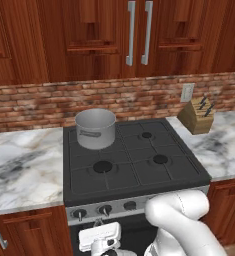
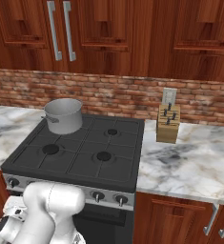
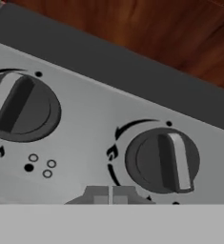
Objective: Turn on the rear left burner of the stove.
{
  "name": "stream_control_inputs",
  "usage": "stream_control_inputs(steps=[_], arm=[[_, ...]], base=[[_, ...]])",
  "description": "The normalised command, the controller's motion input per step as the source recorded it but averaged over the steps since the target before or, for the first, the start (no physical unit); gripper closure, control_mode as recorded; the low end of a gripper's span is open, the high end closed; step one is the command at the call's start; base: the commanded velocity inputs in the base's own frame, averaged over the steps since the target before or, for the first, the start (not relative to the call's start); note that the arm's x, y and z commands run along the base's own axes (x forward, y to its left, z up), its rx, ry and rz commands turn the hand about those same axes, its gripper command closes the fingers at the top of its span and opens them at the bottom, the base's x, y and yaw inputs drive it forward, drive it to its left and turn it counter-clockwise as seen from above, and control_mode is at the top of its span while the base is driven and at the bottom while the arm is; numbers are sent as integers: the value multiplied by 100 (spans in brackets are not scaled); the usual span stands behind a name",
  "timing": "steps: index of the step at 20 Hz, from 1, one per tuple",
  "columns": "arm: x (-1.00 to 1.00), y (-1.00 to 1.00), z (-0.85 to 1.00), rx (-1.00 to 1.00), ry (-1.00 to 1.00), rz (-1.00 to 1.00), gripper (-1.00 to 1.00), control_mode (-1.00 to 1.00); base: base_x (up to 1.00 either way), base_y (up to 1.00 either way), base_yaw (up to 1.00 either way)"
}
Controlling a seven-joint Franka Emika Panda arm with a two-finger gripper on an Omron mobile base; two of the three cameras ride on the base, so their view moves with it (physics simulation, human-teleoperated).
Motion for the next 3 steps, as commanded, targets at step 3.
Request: stream_control_inputs(steps=[3], arm=[[0, -40, 0, 1, 0, 0, 100, -100]], base=[[0, 0, 0]])
